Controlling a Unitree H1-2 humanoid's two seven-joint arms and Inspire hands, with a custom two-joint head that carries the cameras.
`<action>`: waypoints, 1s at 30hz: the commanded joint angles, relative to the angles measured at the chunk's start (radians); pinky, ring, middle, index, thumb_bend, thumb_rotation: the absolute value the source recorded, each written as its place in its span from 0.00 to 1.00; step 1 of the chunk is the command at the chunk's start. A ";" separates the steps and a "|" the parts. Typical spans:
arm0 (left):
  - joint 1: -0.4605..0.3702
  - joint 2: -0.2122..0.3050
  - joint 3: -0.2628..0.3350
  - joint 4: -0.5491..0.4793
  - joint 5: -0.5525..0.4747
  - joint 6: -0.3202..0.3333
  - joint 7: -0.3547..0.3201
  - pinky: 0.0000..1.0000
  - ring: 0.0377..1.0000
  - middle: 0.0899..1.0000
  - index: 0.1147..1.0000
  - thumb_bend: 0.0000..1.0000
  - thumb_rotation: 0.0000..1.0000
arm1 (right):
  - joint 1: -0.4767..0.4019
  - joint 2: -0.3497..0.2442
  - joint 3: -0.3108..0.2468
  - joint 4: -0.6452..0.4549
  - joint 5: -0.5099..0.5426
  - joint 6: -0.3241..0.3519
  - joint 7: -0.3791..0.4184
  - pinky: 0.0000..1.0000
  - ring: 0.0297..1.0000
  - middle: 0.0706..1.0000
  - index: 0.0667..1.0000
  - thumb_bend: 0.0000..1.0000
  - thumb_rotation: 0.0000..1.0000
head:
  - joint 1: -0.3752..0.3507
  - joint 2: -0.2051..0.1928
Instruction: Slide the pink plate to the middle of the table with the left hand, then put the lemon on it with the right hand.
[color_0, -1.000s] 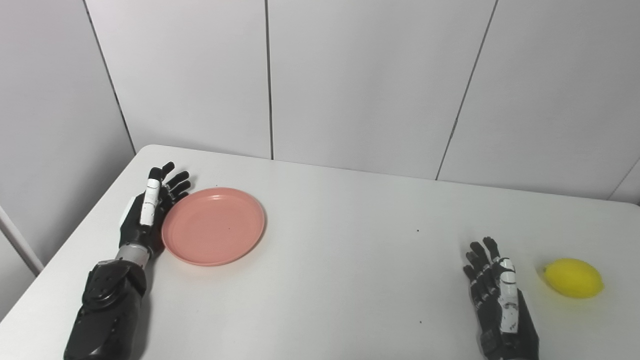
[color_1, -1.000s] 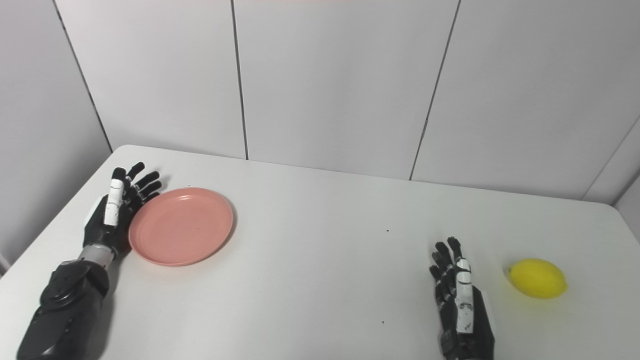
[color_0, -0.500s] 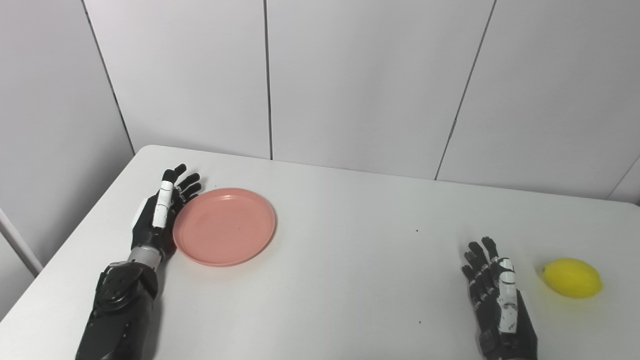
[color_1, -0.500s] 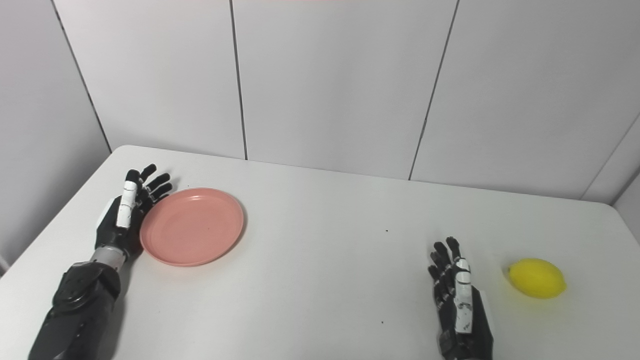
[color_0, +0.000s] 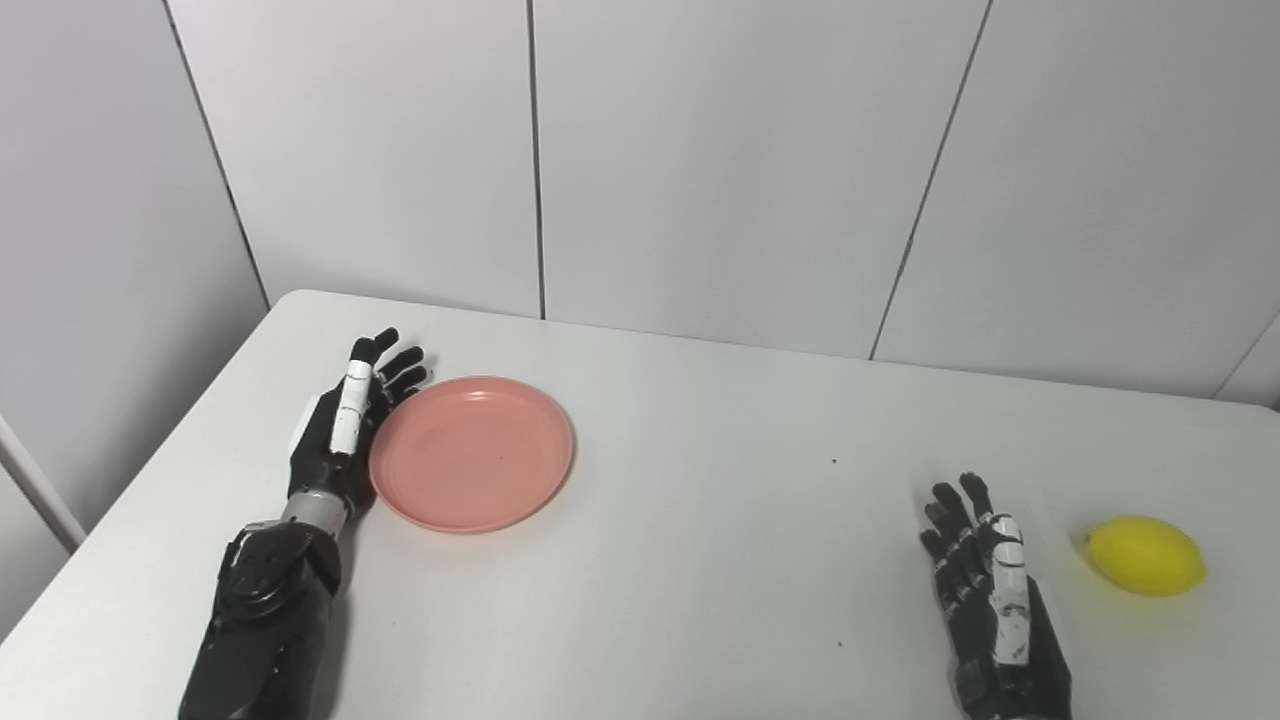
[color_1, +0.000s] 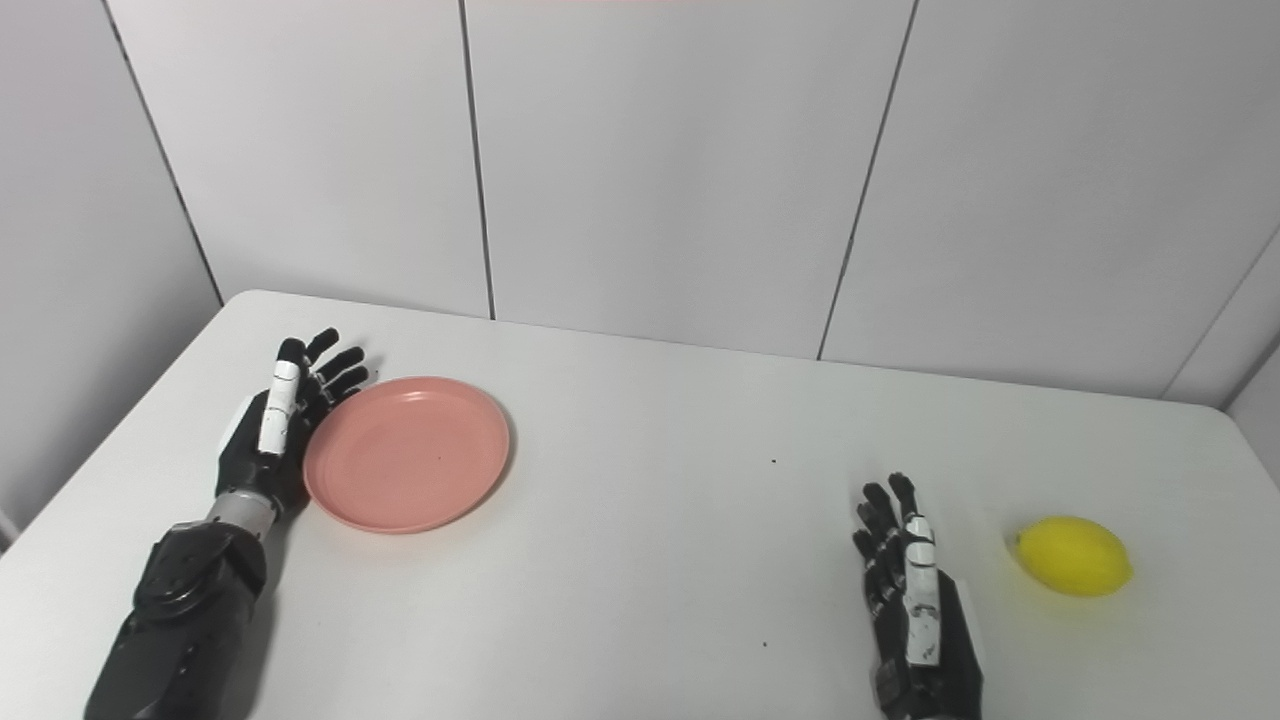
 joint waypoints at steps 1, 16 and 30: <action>-0.018 -0.021 -0.015 0.022 0.010 0.015 0.005 0.91 0.87 0.84 0.89 0.80 0.87 | 0.046 0.027 0.014 0.052 0.011 0.008 0.005 1.00 0.97 0.94 0.98 0.69 0.97 | 0.001 0.001; -0.011 -0.055 -0.030 0.049 0.022 -0.004 -0.001 0.88 0.85 0.84 0.89 0.80 0.88 | 0.047 0.035 0.017 0.044 0.008 0.013 -0.002 1.00 0.97 0.95 0.98 0.68 0.96 | -0.005 0.004; 0.003 -0.072 -0.049 0.074 0.025 -0.024 -0.018 0.91 0.87 0.85 0.90 0.79 0.88 | 0.045 0.039 0.022 0.046 0.006 0.017 -0.005 1.00 0.96 0.94 0.98 0.69 0.95 | -0.009 0.003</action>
